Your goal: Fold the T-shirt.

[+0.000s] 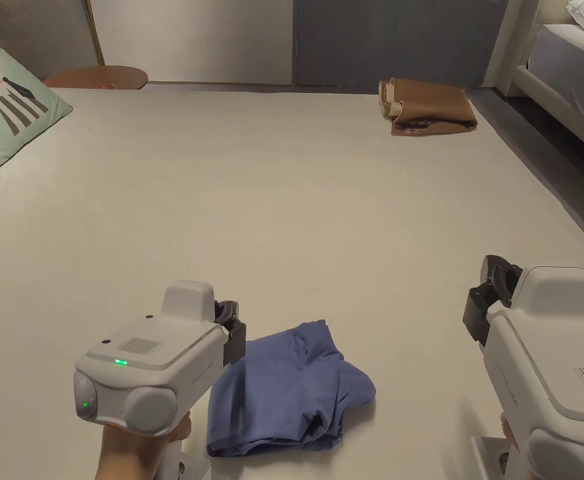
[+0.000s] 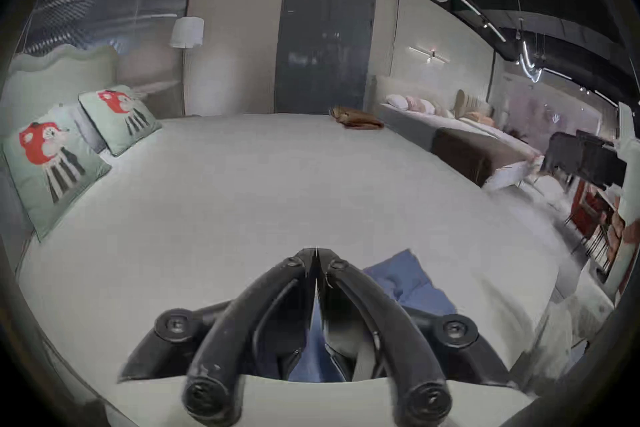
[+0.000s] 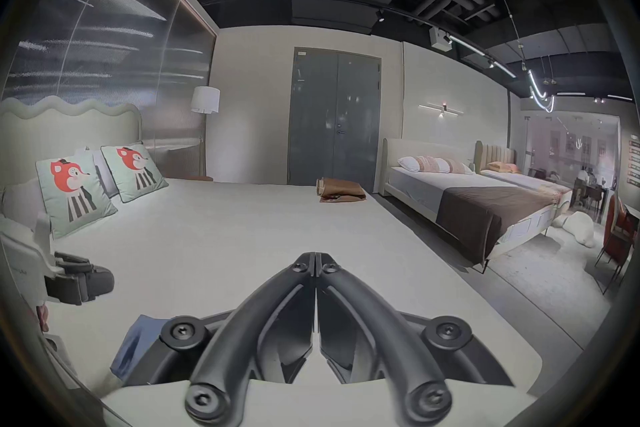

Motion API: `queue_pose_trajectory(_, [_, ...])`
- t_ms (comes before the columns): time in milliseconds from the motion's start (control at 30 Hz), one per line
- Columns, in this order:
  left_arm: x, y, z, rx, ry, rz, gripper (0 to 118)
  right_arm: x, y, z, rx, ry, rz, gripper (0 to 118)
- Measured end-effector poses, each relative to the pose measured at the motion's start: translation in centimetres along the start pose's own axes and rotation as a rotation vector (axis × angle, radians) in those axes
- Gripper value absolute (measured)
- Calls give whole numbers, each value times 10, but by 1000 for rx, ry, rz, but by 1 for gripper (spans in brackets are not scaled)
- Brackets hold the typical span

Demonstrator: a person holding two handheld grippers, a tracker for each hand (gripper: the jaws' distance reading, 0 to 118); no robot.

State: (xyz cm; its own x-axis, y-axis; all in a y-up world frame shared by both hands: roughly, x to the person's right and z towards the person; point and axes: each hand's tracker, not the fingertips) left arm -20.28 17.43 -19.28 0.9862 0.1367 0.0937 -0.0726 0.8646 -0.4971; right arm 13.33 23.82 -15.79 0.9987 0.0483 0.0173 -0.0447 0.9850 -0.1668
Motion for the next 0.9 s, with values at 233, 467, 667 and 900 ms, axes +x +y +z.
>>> queue_pose_trajectory(233, [37, -36, -23, -146, -23, -21, 0, 1, 0, 4, -4, -1, 2, 1])
queue_pose_trajectory(467, [82, -55, -42, -207, -117, -36, 0, 17, -3, 5, -8, -32, -1, 1])
queue_pose_trajectory(667, [118, -66, -56, -249, -136, -80, 0, 30, -4, 7, -15, -56, -8, 1])
queue_pose_trajectory(900, [150, -80, -62, -275, -159, -157, 0, 35, -3, 13, -11, -75, -19, 1])
